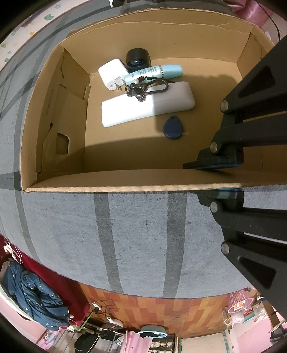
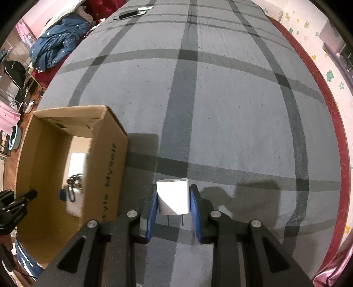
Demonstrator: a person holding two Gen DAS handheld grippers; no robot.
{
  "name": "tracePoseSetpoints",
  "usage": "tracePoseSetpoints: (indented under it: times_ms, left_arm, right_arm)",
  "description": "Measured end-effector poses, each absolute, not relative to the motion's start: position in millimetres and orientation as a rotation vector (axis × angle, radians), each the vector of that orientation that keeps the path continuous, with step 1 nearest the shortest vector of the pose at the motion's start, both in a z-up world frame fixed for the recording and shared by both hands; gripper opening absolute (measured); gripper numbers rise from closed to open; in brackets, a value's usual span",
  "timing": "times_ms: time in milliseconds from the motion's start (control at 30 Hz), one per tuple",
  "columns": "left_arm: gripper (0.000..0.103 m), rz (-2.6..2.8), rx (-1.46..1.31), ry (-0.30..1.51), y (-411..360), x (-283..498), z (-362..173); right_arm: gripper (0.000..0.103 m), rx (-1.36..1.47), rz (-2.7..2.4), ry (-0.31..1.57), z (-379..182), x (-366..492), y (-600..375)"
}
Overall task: Organize rigid objects
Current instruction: 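Carry the white plug charger into the box with the right gripper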
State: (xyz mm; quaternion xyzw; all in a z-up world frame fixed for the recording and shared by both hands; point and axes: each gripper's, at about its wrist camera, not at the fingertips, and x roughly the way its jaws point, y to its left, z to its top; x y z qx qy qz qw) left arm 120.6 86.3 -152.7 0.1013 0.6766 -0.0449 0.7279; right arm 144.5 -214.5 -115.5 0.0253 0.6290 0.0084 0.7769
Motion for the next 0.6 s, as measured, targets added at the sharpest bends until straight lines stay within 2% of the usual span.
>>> tracePoseSetpoints:
  times_ms: [600]
  left_arm:
    - [0.012, -0.107, 0.214, 1.487, 88.9, 120.5, -153.5]
  right_arm:
    - [0.029, 0.034, 0.094, 1.318, -74.3, 136.4, -158.3]
